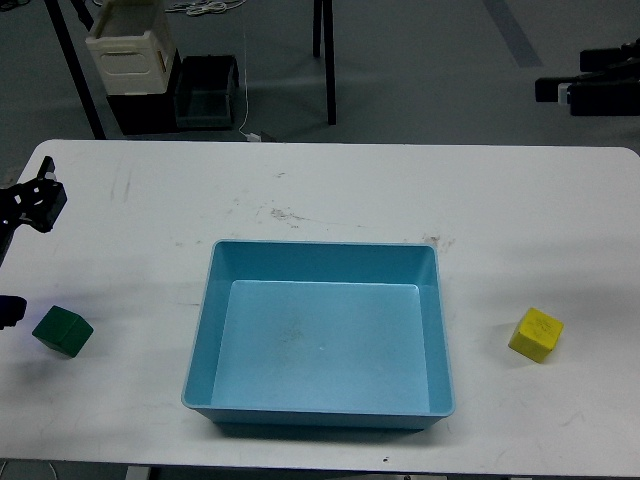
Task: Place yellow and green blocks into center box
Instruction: 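Move the right gripper toward the yellow cube, then lower the right gripper onto the yellow cube and close it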
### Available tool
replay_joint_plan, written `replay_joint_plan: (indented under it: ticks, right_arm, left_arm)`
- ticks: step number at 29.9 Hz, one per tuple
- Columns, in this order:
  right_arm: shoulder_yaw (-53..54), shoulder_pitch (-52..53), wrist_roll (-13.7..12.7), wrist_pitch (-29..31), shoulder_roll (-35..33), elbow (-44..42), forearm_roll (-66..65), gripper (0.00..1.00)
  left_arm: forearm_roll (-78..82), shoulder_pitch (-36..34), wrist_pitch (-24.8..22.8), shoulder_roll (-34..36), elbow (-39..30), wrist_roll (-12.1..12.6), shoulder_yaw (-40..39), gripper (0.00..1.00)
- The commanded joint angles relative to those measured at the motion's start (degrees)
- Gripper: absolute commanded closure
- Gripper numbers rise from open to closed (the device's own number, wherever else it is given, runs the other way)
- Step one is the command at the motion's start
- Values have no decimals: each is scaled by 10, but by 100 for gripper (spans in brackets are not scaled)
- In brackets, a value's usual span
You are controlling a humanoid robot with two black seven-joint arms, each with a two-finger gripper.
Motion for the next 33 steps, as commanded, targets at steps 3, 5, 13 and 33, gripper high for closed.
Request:
replay_joint_plan:
  ticks: [3,5,13,33]
  right_arm:
    - [-72,5,0,0,1,28,-101,1]
    - [-109,6,0,0,1,45,-145,1]
    - [-210,-1,0,0,0,58,-166,0]
    - [-292,-42,0,0,60,20,-201,0]
  left_arm:
    - [0,1,0,-9,14,0,1,0]
    - [0,1,0,-11,17,0,1,0]
    - [1,0,0,-32,30,0,1,0]
    - [1,1,0,-39,31,0,3,0]
